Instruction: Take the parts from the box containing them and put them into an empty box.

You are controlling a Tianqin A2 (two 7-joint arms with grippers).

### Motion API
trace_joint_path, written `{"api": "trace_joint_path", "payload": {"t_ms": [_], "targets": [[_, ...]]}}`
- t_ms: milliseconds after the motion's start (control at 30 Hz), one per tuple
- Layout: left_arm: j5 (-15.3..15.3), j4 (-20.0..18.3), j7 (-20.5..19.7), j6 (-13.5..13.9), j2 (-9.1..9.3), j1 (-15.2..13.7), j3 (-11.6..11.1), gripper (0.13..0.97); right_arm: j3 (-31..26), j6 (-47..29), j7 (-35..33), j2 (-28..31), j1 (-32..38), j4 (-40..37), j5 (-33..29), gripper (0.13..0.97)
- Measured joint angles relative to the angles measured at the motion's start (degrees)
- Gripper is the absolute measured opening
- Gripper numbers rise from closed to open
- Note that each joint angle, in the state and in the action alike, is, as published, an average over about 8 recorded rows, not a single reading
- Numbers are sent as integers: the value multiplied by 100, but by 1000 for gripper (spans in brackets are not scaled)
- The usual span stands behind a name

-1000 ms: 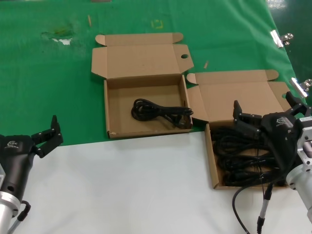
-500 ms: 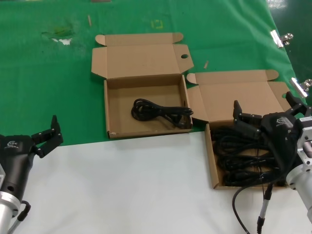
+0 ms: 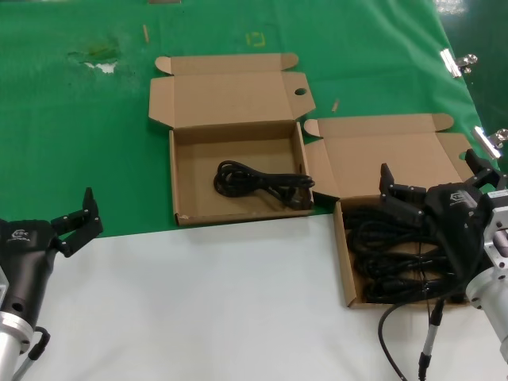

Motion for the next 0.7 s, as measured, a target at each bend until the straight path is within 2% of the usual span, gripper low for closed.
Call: {"api": "trace_joint_path", "payload": {"t_ms": [700], "targets": [[0, 0, 0, 0, 0, 0, 0, 966, 0, 0, 0, 0, 0, 0, 0, 966]]}}
